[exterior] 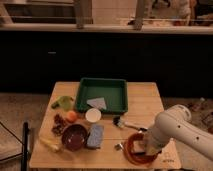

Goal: Wipe red bowl with eraser

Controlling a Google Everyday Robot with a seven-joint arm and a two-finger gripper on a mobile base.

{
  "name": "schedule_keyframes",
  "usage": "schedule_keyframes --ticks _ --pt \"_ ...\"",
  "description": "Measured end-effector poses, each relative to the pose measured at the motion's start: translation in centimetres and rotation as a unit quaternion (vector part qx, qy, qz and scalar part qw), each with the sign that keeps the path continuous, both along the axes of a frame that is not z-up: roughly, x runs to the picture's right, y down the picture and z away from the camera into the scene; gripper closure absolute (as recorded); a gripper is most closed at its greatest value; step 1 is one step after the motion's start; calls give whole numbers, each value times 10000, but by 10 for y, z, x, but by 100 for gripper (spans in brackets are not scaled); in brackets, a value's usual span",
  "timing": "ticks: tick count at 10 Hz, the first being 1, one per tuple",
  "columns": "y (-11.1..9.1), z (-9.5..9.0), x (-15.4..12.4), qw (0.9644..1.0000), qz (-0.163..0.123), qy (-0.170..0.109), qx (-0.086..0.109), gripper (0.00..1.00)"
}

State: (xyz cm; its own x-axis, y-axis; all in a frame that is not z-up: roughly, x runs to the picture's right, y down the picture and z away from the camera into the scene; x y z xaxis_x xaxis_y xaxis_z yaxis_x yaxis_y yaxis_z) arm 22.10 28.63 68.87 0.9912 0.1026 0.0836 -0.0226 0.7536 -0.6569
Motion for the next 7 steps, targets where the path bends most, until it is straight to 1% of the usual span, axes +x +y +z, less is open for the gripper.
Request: schedule_keyframes --ticks 1,2,4,5,6,7 --pt "1 2 0 10000 28 3 17 60" --pt "3 7 2 9999 103 -1 47 63" --pt "8 14 5 9996 260 -6 121 80" --pt "11 17 10 9991 383 12 188 92" --pt "12 18 14 9986 474 36 236 98" --pt "13 18 17 9982 525 50 275 100"
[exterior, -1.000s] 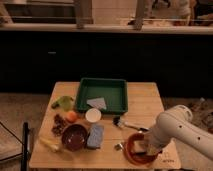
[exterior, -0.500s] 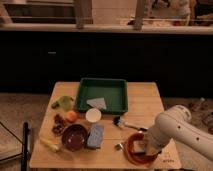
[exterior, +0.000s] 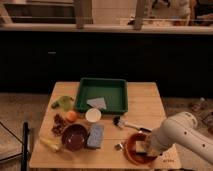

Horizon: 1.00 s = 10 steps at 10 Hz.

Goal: Wipe red bowl with eraser

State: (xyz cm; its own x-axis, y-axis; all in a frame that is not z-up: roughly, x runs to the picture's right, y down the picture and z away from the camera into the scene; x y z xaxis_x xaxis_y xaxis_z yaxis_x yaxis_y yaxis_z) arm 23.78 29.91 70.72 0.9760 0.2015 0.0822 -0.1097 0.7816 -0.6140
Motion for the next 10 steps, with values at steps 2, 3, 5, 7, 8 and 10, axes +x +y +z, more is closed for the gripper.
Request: schedule_keyframes --ticks 2,3,5,7,8,10 --pt "-5 0 6 9998 86 56 147 100" --pt "-9 0 9 9997 108 82 200 100" --pt "-22 4 11 9993 156 128 327 100" --pt "-34 13 8 9991 146 121 376 100" --pt "-38 19 5 9992 117 94 362 100" --pt "-40 24 -6 9994 19 -21 346 100"
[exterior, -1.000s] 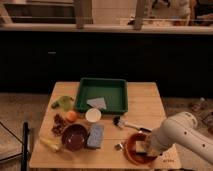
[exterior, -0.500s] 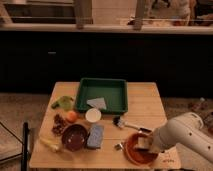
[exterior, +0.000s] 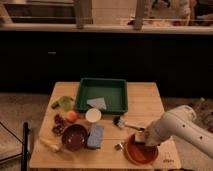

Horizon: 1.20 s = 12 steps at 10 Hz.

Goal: Wipe red bowl with eraser

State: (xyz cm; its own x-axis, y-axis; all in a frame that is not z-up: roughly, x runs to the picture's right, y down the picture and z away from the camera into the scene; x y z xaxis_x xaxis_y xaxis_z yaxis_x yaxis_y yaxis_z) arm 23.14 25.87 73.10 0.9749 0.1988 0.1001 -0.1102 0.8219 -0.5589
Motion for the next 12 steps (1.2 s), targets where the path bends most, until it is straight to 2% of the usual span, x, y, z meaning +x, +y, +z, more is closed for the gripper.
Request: schedule_keyframes --ticks 3,5,7,8,10,12 --pt "-1 -10 -27 9989 -311 -336 46 100" --pt "11 -25 -41 9968 -536 -592 17 100" --pt "31 -32 -49 9945 -717 -743 -194 100" --pt "43 -28 -52 9931 -785 -806 -330 100" --pt "55 -27 -50 9920 -834 -811 -489 100" --pt "59 -31 -27 9936 -750 -621 -570 100"
